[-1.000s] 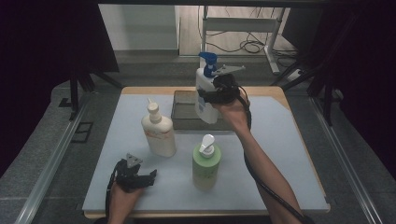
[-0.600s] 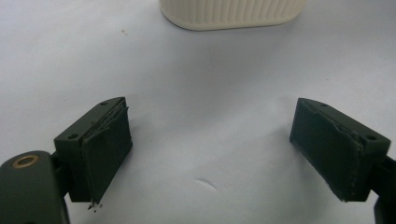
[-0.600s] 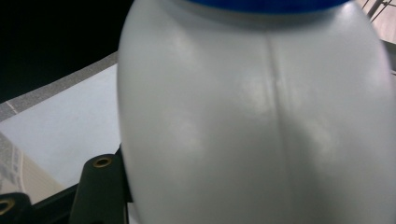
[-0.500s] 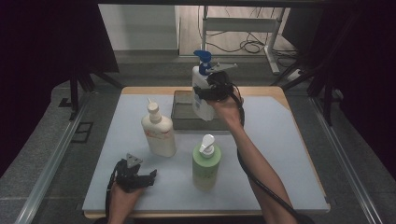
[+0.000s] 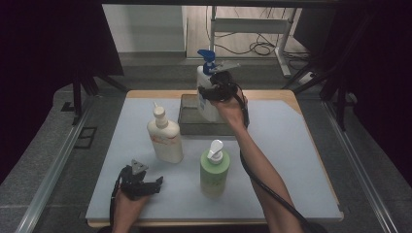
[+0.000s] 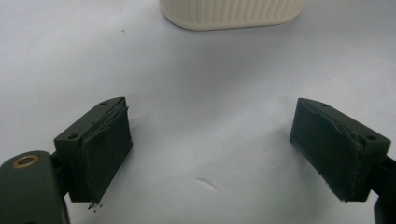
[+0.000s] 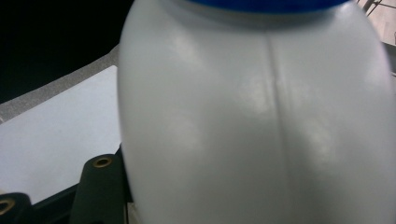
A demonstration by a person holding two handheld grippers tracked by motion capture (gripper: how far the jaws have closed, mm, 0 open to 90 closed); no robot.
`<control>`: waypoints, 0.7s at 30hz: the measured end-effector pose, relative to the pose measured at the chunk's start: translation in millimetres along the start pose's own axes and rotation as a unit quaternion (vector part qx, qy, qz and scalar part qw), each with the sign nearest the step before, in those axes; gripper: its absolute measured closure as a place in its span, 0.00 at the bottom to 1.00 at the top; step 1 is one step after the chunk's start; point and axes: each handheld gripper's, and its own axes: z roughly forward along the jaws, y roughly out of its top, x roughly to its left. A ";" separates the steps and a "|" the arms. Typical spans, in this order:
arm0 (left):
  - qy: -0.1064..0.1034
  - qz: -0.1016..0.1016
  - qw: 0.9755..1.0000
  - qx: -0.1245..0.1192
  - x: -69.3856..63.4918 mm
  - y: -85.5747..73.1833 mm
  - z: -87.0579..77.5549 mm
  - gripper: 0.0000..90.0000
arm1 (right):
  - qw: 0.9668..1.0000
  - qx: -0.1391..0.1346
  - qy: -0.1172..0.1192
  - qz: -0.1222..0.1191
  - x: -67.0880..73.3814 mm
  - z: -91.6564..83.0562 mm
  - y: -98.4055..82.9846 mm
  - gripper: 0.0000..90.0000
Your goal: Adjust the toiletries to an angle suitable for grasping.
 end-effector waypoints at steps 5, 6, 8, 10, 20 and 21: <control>0.000 -0.002 1.000 0.000 -0.2 -0.1 0.0 0.13 | 1.000 0.004 0.000 -0.005 2.4 10.0 -1.5 0.42; 0.000 -0.002 1.000 0.000 -0.2 -0.1 -0.1 0.13 | 1.000 0.005 0.000 -0.007 2.8 12.1 -2.3 0.42; 0.000 -0.001 1.000 0.001 -0.2 -0.1 -0.1 0.13 | 1.000 0.008 0.000 -0.007 3.6 15.5 -4.3 0.42; 0.000 -0.002 1.000 0.001 -0.2 -0.1 -0.1 0.13 | 1.000 0.011 0.001 -0.006 3.8 18.4 -6.6 0.42; 0.001 -0.001 1.000 0.001 -0.2 -0.1 -0.2 0.13 | 1.000 0.021 0.015 0.002 8.9 25.8 -15.5 0.42; 0.001 -0.001 1.000 0.001 -0.2 0.0 -0.2 0.13 | 1.000 0.022 0.016 0.003 9.2 26.4 -16.4 0.42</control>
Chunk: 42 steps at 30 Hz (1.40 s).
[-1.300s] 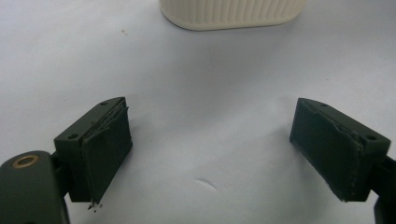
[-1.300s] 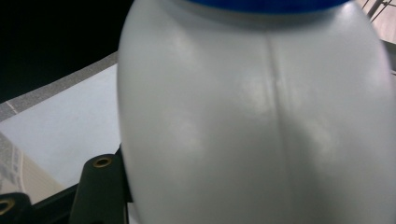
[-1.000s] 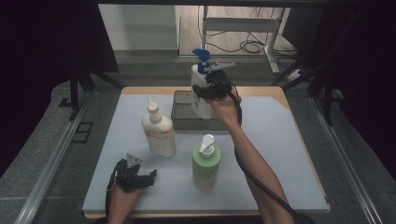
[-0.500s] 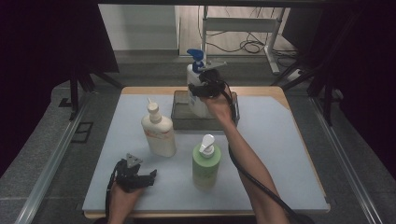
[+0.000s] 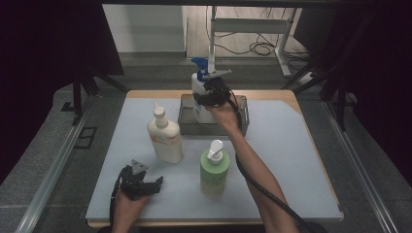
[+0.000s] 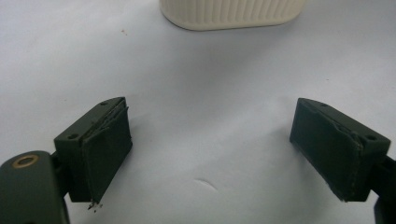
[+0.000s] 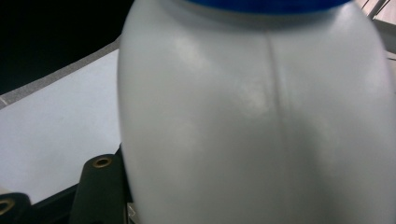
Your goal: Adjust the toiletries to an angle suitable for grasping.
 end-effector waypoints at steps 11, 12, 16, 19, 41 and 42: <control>0.000 0.000 1.000 0.000 0.0 0.0 0.0 0.13 | 1.000 0.008 0.006 -0.004 4.1 6.3 -9.3 0.42; 0.000 0.000 1.000 0.000 0.0 0.0 0.0 0.13 | 1.000 0.010 0.006 -0.004 4.4 6.9 -10.4 0.42; 0.000 0.000 1.000 0.000 0.0 0.0 0.0 0.13 | 1.000 0.013 0.005 -0.005 5.1 9.0 -13.3 0.42; 0.000 0.000 1.000 0.000 0.0 0.0 0.1 0.13 | 1.000 0.017 0.004 -0.008 5.3 11.0 -15.1 0.42; 0.000 0.000 1.000 0.000 0.0 0.0 0.0 0.13 | 0.999 0.032 0.007 0.009 -0.1 20.7 -26.4 0.40; 0.000 0.000 1.000 0.000 0.0 0.0 0.0 0.13 | 0.999 0.032 0.009 0.010 -1.2 20.4 -26.7 0.40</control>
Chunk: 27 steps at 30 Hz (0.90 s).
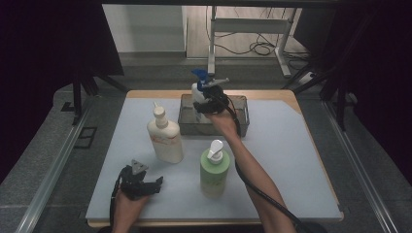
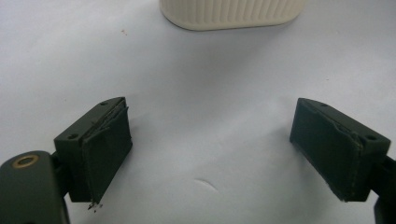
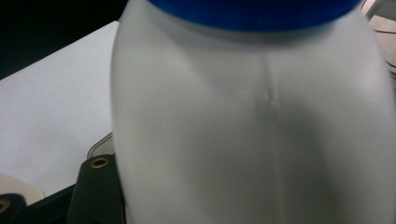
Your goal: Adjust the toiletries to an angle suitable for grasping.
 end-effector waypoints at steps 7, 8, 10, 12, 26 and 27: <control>0.000 0.000 1.000 0.000 0.0 0.0 0.0 0.13 | 1.000 -0.007 0.017 0.007 -3.2 0.4 -2.2 0.29; 0.000 0.000 1.000 0.000 0.0 0.0 0.0 0.13 | 1.000 -0.008 0.018 0.007 -3.8 0.2 -2.8 0.27; 0.000 0.000 1.000 0.000 0.0 0.0 0.0 0.13 | 1.000 -0.009 0.022 0.006 -4.7 -0.4 -3.8 0.23; 0.000 0.000 1.000 -0.001 -0.1 -0.1 0.1 0.13 | 1.000 -0.008 0.021 -0.002 -4.9 -1.5 -4.7 0.22; 0.000 0.000 1.000 0.000 -0.1 0.0 0.0 0.13 | 0.999 -0.007 0.037 -0.024 -4.4 -17.2 -19.1 0.18; 0.000 0.000 1.000 -0.001 -0.1 -0.1 0.1 0.13 | 0.999 -0.005 0.039 -0.025 -4.8 -18.4 -20.5 0.18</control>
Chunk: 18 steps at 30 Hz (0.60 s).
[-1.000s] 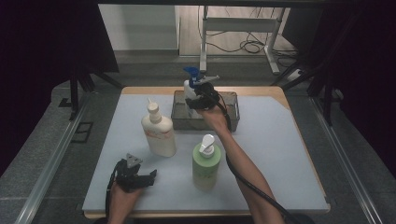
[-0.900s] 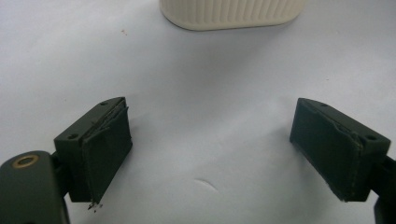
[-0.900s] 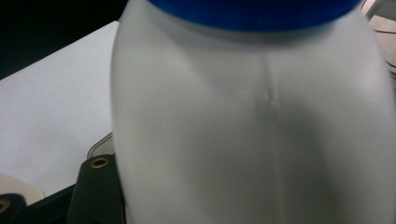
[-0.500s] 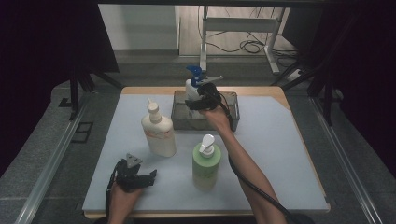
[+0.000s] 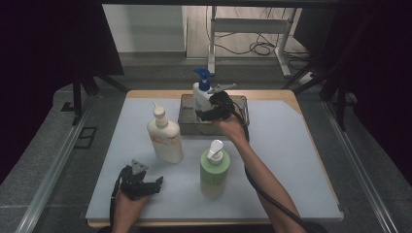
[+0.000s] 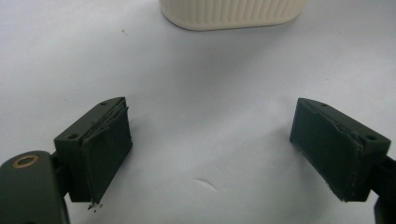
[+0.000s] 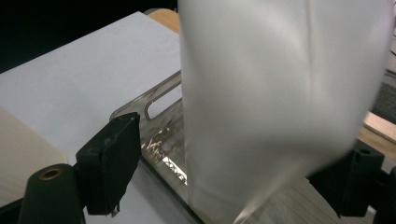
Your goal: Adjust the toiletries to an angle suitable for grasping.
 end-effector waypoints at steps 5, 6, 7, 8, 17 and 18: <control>0.000 0.000 1.000 0.000 0.0 0.0 0.0 0.13 | 1.000 0.007 0.011 0.003 -4.1 -6.0 -7.2 0.20; 0.000 0.000 1.000 -0.001 0.0 0.0 0.1 0.13 | 1.000 0.009 0.011 0.003 -5.3 -7.1 -8.9 0.21; 0.000 0.000 1.000 0.000 0.1 -0.1 0.1 0.13 | 1.000 0.011 0.012 0.005 -6.7 -8.0 -10.6 0.21; 0.000 0.000 1.000 -0.001 0.0 -0.1 0.1 0.13 | 1.000 0.013 0.012 0.008 -8.1 -9.0 -12.5 0.22; 0.000 0.000 1.000 -0.001 0.0 -0.1 0.1 0.13 | 1.000 0.016 0.015 0.015 -22.2 -18.5 -28.9 0.33; 0.000 0.000 1.000 -0.001 0.0 -0.1 0.1 0.13 | 1.000 0.016 0.014 0.017 -23.5 -19.6 -30.2 0.35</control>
